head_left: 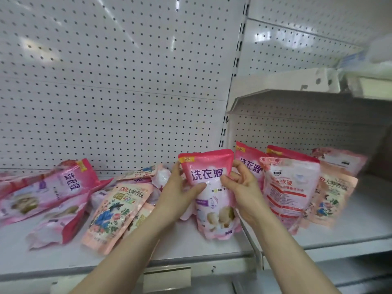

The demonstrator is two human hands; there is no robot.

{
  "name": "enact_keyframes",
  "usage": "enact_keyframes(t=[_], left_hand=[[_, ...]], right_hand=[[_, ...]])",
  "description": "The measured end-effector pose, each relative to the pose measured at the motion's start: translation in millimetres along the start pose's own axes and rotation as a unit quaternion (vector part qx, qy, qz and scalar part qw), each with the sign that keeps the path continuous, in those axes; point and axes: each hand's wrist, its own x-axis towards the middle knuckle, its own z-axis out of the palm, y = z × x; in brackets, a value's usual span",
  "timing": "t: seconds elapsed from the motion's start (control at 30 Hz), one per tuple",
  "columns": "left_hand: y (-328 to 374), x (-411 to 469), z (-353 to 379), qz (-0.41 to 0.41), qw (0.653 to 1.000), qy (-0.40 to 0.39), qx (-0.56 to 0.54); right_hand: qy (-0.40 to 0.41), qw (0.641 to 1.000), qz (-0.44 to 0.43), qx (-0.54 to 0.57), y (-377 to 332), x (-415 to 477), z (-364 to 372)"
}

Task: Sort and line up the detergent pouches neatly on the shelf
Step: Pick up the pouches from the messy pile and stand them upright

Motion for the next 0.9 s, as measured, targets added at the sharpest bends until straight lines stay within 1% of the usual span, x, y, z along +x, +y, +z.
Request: enact_keyframes(t=[0.03, 0.07, 0.1, 0.17, 0.23, 0.3, 0.37, 0.4, 0.47, 0.53, 0.6, 0.67, 0.73, 0.83, 0.9], left_hand=[[1, 3, 5, -0.031, 0.998, -0.002, -0.057], [-1, 6, 9, -0.052, 0.994, 0.001, -0.092], [-2, 7, 14, -0.059, 0.993, 0.006, -0.106], [-3, 9, 25, -0.047, 0.994, 0.015, -0.096], [0, 10, 37, -0.020, 0.997, 0.011, -0.076], [5, 11, 48, -0.005, 0.998, -0.001, -0.067], [9, 12, 54, 0.001, 0.999, -0.014, -0.049], [11, 12, 55, 0.011, 1.000, -0.015, -0.019], [11, 11, 49, 0.066, 0.995, -0.004, 0.076], [10, 10, 37, 0.130, 0.975, 0.022, 0.178], [5, 10, 20, 0.162, 0.944, 0.045, 0.283], [-2, 10, 1, 0.162, 0.914, 0.057, 0.367], [-8, 11, -17, 0.142, 0.894, 0.059, 0.421], [-15, 15, -37, 0.113, 0.865, 0.030, 0.488], [-18, 20, -46, 0.104, 0.848, 0.002, 0.520]], right_hand=[[0.003, 1.000, 0.001, -0.007, -3, -5, -2], [0.009, 1.000, 0.000, -0.020, -6, -10, -5], [0.021, 0.999, -0.006, -0.048, -11, -14, -10], [0.056, 0.985, -0.048, -0.153, -28, -20, -20], [0.052, 0.957, -0.096, -0.270, -50, -19, -30], [0.027, 0.918, -0.108, -0.381, -66, -15, -35], [0.032, 0.873, -0.122, -0.471, -72, -12, -37], [0.048, 0.853, -0.136, -0.501, -73, -10, -39], [0.094, 0.825, -0.159, -0.533, -74, -10, -44], [0.138, 0.811, -0.172, -0.542, -74, -12, -49], [0.172, 0.800, -0.180, -0.546, -73, -13, -52], [0.180, 0.776, -0.181, -0.576, -70, -14, -54], [0.179, 0.751, -0.178, -0.610, -67, -15, -55], [0.186, 0.713, -0.187, -0.650, -64, -14, -52], [0.190, 0.684, -0.209, -0.673, -63, -14, -46]])
